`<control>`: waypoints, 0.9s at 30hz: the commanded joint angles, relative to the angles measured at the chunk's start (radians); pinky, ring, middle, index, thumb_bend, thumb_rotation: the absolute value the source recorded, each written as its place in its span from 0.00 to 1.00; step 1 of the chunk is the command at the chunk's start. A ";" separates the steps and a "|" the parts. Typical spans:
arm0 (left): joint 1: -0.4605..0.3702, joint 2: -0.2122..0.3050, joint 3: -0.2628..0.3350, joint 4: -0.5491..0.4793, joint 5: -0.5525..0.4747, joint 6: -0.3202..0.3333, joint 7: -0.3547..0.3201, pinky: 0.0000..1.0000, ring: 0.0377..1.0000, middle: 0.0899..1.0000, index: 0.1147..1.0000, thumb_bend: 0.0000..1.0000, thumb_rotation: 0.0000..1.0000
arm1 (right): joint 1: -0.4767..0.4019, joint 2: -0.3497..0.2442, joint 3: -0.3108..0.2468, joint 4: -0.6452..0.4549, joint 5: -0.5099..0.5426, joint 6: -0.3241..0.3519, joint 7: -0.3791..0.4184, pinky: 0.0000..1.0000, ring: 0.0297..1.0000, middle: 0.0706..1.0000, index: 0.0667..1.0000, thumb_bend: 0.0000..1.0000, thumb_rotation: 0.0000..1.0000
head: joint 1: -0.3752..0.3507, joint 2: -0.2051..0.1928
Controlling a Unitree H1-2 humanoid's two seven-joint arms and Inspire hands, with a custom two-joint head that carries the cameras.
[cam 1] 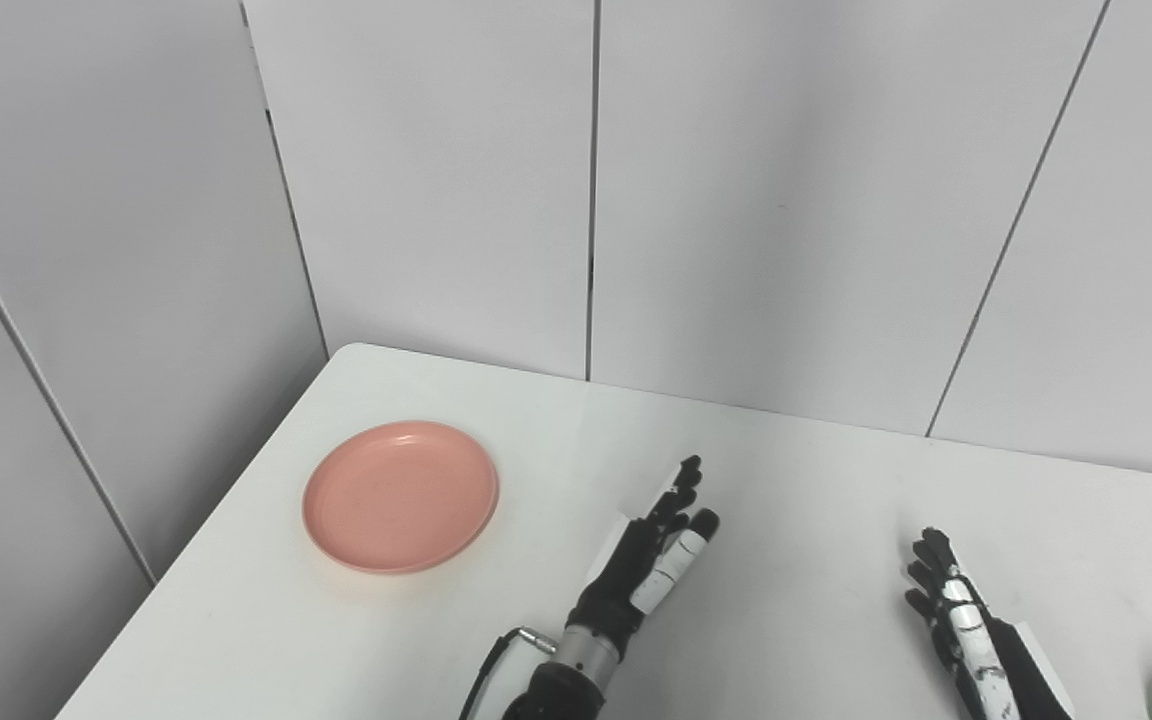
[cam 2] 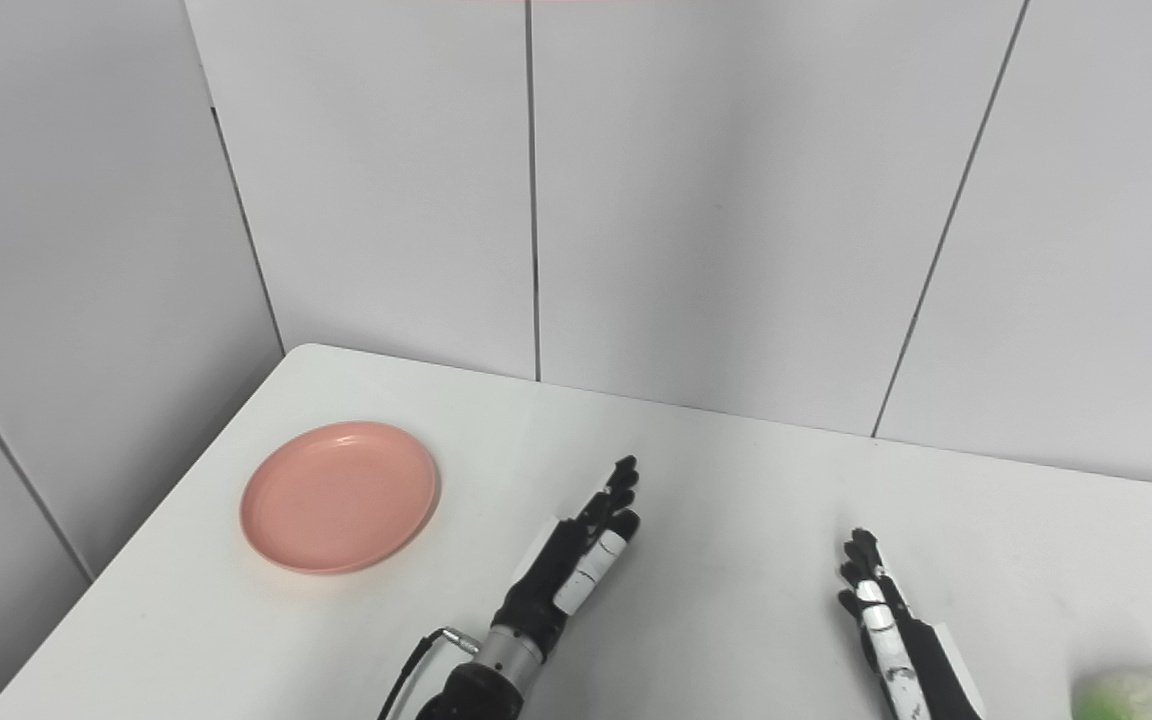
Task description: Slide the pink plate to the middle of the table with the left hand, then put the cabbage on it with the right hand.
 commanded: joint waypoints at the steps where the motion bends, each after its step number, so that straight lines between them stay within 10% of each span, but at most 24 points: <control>1: 0.017 -0.006 0.013 -0.034 -0.034 0.019 -0.014 1.00 0.97 0.98 0.97 0.95 1.00 | -0.018 -0.004 -0.004 -0.013 0.004 0.037 0.000 1.00 1.00 1.00 1.00 0.27 1.00 | -0.001 0.003; 27: -0.010 0.001 0.043 -0.427 -0.065 0.106 -0.029 0.95 0.96 0.97 0.95 0.86 1.00 | -0.015 -0.019 -0.003 -0.018 -0.022 0.038 -0.001 1.00 1.00 1.00 1.00 0.27 1.00 | 0.005 0.008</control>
